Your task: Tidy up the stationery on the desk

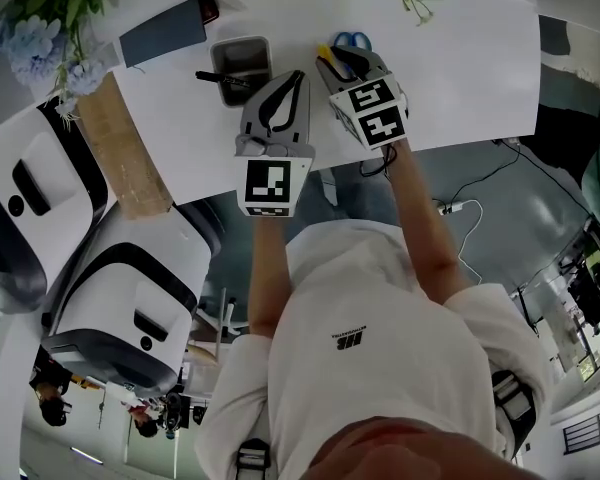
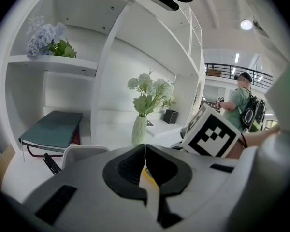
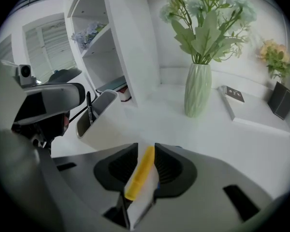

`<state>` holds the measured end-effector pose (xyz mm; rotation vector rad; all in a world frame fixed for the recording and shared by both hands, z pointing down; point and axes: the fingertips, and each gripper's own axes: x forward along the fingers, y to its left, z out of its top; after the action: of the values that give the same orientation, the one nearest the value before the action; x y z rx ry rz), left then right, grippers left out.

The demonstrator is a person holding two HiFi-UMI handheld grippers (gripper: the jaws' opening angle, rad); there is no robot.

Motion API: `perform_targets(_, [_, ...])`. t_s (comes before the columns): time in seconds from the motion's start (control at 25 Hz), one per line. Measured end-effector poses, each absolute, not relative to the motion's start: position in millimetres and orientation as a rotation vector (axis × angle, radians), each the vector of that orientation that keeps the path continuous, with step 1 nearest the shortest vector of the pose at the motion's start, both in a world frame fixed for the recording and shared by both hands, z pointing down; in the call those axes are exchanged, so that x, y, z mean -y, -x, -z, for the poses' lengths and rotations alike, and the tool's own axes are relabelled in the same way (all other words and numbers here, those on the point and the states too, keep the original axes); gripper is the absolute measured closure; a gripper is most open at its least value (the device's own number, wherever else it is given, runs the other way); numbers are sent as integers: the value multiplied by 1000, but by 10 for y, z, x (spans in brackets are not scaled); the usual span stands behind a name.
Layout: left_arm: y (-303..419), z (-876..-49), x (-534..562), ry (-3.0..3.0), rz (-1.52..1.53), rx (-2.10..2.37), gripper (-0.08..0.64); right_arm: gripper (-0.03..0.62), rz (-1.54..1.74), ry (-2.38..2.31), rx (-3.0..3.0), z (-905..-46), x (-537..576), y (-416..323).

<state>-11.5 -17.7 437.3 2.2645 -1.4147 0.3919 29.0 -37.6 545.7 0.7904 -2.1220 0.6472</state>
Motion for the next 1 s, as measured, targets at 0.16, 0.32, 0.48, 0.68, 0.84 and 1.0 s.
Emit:
perform_targets(0.16, [87, -4384, 180, -2263, -399, 1412, 560, 500, -681, -777, 2098, -5551, 386, -278])
perform_targets(0.32, [85, -4400, 176, -2254, -398, 1416, 560, 500, -696, -761, 2069, -5657, 395, -264])
perform_targets(0.48, [103, -4413, 166, -2246, -401, 1422, 560, 500, -690, -745, 2061, -5704, 415, -212])
perform_targets(0.68, [133, -4397, 151, -2239, -390, 1433, 560, 518, -680, -746, 2057, -5673, 436, -181])
perform_targets(0.84, [182, -4354, 140, -2237, -374, 1444, 560, 531, -658, -774, 2083, -5514, 446, -195])
perform_targets(1.0, [249, -4307, 119, -2233, -359, 1458, 560, 537, -618, -820, 2121, -5302, 471, -248])
